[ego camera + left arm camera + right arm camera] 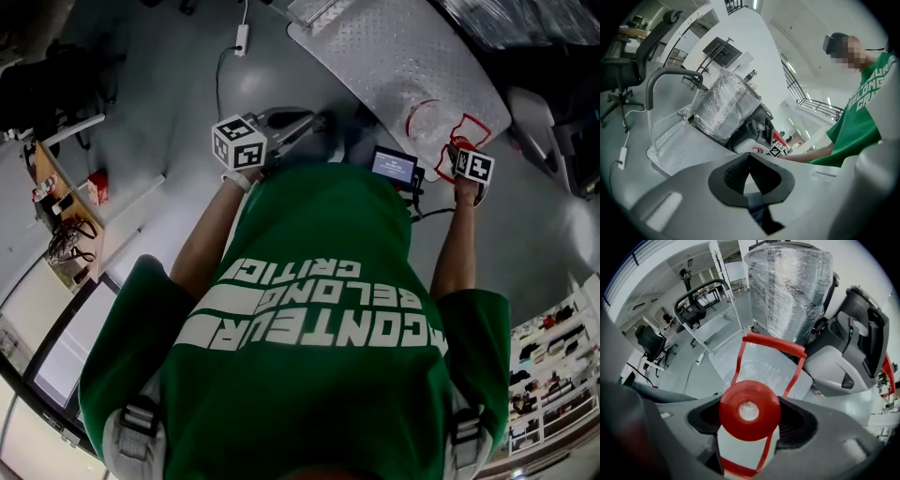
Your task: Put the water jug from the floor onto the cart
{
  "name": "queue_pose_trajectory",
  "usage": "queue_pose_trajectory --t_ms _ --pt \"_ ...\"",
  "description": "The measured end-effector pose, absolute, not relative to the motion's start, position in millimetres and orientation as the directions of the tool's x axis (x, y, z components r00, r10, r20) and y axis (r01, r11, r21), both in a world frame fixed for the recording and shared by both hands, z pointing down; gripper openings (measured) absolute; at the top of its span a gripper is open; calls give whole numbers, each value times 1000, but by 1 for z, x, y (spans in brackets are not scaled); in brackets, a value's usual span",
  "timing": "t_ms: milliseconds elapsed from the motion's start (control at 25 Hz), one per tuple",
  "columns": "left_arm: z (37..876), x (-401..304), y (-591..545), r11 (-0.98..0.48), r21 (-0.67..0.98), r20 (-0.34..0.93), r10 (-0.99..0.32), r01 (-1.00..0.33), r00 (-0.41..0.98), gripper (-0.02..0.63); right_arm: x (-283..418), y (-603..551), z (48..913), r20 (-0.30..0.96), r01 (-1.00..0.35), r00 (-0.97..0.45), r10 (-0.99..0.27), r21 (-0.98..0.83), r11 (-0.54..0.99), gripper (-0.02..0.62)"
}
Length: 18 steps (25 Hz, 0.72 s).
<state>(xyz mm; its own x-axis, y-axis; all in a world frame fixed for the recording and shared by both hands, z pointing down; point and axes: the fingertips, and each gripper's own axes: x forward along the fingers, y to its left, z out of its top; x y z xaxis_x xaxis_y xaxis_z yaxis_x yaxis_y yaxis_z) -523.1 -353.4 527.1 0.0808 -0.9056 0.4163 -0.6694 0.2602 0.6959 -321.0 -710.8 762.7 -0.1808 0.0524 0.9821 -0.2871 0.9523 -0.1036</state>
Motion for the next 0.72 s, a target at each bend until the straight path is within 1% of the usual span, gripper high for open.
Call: queue_pose_trajectory --t_ms 480,720 --pt "539 -516 -360 323 703 468 -881 -634 69 9 -339 -740 804 991 -273 -110 79 -106 956 307" --pt "543 -518 -367 348 705 483 -874 -619 59 9 -352 -752 815 991 -268 -103 84 -109 957 307"
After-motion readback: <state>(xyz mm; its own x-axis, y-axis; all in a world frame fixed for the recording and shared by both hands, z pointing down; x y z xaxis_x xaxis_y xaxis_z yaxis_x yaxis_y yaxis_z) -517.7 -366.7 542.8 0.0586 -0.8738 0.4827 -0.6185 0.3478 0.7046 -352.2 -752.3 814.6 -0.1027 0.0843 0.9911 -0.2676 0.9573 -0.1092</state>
